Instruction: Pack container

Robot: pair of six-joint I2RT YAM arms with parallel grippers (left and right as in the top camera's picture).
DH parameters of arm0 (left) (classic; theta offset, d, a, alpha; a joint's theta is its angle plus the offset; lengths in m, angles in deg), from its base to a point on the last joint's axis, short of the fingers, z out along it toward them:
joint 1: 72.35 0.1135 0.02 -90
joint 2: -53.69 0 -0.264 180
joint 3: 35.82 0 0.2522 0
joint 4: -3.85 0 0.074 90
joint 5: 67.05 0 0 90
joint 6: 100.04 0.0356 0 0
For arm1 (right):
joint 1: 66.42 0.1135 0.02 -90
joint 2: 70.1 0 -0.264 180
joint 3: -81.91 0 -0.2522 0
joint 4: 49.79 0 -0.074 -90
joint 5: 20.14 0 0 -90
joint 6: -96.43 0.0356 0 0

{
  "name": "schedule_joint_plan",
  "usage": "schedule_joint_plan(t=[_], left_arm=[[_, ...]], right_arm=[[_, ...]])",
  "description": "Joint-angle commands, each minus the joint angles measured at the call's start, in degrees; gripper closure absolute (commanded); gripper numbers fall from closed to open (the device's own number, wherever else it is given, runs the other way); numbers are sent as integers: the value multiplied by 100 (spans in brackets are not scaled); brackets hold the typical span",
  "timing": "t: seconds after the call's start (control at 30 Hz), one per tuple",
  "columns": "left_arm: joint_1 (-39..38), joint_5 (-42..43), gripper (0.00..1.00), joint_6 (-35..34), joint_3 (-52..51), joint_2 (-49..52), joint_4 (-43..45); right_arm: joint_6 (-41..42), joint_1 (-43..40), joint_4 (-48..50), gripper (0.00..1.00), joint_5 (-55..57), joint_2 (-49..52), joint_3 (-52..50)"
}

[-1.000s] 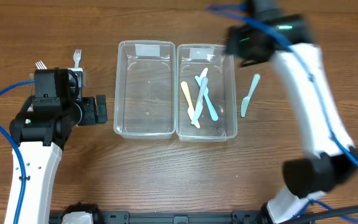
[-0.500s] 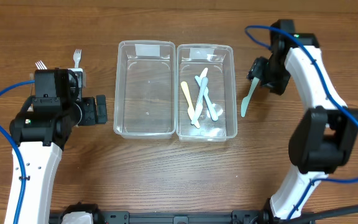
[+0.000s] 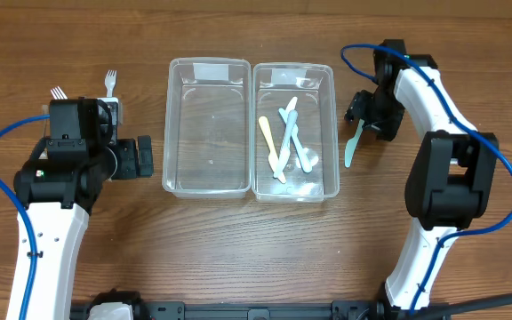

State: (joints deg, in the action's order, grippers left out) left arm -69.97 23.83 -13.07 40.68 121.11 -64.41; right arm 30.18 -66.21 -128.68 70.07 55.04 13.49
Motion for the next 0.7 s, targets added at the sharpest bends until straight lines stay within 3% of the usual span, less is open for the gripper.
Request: schedule_joint_plan(t=[0.0, 0.37, 0.67], left_arm=[[24, 68, 0, 2, 129, -2, 7], [24, 66, 0, 2, 129, -4, -70], [24, 66, 0, 2, 129, -2, -74]], right_arm=[[7, 9, 2, 27, -39, 256, 37], [7, 9, 17, 28, -37, 540, 37], [9, 9, -33, 52, -37, 562, 37]])
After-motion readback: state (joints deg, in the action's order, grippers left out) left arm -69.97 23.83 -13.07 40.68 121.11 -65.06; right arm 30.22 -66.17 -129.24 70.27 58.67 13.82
